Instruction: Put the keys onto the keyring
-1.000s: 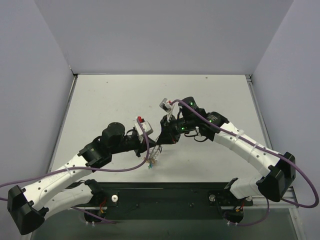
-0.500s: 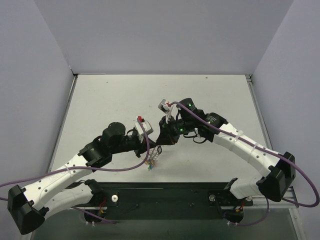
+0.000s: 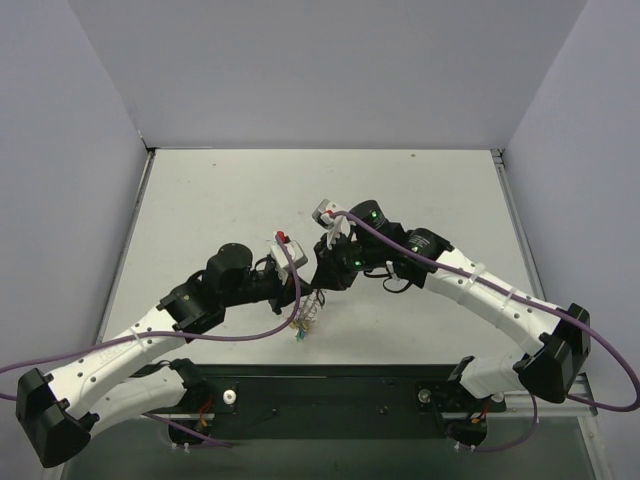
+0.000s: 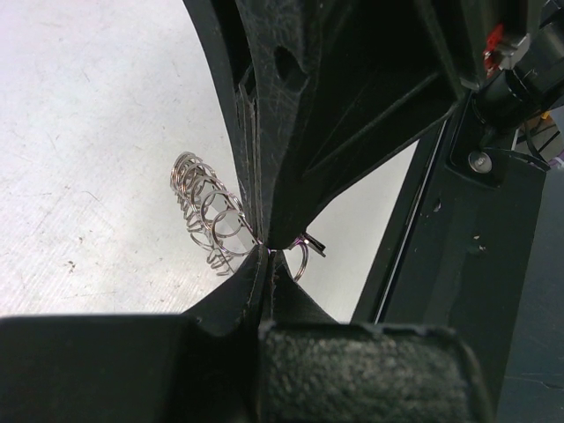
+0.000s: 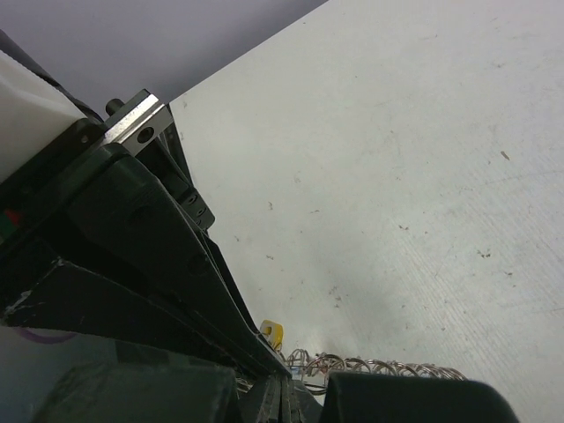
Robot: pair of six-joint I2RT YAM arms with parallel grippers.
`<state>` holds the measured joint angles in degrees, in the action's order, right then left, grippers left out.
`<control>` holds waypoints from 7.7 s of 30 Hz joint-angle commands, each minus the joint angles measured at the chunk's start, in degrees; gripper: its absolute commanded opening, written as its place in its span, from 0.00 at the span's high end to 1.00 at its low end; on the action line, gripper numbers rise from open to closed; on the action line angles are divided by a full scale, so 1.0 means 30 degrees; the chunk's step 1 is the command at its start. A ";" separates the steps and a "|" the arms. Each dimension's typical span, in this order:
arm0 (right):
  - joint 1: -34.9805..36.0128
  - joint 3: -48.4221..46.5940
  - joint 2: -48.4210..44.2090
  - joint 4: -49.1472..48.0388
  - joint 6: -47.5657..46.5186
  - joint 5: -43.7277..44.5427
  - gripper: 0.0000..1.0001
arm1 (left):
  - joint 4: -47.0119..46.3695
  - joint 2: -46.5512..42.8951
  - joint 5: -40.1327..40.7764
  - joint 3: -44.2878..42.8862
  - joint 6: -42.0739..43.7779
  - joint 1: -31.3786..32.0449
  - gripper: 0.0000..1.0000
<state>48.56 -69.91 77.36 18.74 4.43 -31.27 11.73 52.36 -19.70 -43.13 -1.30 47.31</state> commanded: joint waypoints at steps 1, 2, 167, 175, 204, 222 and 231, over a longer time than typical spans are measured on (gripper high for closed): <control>0.0104 -0.0574 -0.0474 -0.0007 -0.0274 0.1661 1.00 | -0.1477 -0.0401 -0.0698 -0.1267 -0.0358 0.0138 1.00; 0.0104 -0.0516 -0.0504 -0.0007 -0.0303 0.1691 1.00 | -0.1564 -0.0460 -0.0698 -0.1237 -0.0358 0.0138 1.00; -0.0599 0.0891 -0.4225 0.0960 -0.9122 -0.3992 1.00 | 1.0801 0.4578 -0.6701 -1.0495 0.5414 0.0138 0.61; -0.0599 0.0891 -0.4284 0.0960 -0.9093 -0.4021 1.00 | 0.9482 0.4754 -0.7172 -0.9793 0.5063 0.0167 0.64; -0.0599 0.1067 -0.4547 0.0842 -0.9063 -0.4109 1.00 | 0.7019 0.5809 -0.6381 -0.8649 0.4740 0.0168 0.70; -0.0599 0.1301 -0.4782 0.0550 -0.8946 -0.4021 1.00 | 0.4940 0.5633 -0.6528 -0.7243 0.3393 0.0314 0.70; -0.0599 0.1389 -0.4811 0.0520 -0.8917 -0.4080 1.00 | 0.4471 0.5721 -0.6615 -0.7272 0.3188 0.0344 0.88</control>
<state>46.54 -64.51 64.97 24.18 -21.52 -41.30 29.36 69.58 -38.92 -64.40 9.06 47.97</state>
